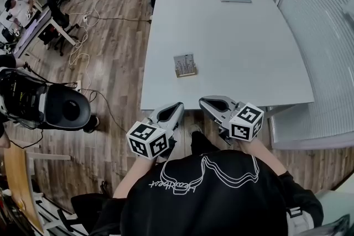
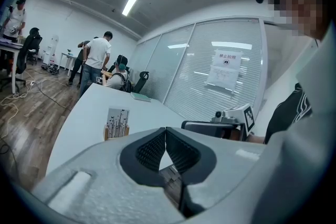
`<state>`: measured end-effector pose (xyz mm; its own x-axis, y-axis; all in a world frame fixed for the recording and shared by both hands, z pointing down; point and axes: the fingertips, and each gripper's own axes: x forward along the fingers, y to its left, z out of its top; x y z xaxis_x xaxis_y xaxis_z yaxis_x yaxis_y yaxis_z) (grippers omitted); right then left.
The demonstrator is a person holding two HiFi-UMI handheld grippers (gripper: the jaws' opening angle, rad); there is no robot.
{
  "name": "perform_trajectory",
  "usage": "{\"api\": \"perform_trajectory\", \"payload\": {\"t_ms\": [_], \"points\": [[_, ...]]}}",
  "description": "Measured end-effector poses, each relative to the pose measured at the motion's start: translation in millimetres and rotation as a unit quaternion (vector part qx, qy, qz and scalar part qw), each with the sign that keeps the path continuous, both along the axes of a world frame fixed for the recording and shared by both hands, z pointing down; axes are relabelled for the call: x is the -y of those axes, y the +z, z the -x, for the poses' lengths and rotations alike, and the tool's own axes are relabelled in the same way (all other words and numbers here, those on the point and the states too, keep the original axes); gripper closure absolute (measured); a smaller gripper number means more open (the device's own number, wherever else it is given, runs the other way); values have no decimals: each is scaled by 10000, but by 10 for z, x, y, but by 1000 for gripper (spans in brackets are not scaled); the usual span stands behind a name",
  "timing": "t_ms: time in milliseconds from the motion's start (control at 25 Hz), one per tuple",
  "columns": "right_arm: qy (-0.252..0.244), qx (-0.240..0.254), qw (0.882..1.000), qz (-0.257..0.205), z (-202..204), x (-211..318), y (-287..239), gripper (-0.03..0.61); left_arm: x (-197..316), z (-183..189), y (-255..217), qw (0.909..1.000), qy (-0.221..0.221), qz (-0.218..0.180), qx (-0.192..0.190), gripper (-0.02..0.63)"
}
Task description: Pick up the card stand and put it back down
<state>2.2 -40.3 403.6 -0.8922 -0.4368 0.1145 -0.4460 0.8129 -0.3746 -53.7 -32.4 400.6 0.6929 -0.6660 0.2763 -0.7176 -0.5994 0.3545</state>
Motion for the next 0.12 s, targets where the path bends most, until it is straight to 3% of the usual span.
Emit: {"api": "perform_trajectory", "payload": {"t_ms": [120], "points": [[12, -1, 10000, -3, 10, -36, -13, 572, -57, 20, 8, 10000, -25, 40, -23, 598]]}}
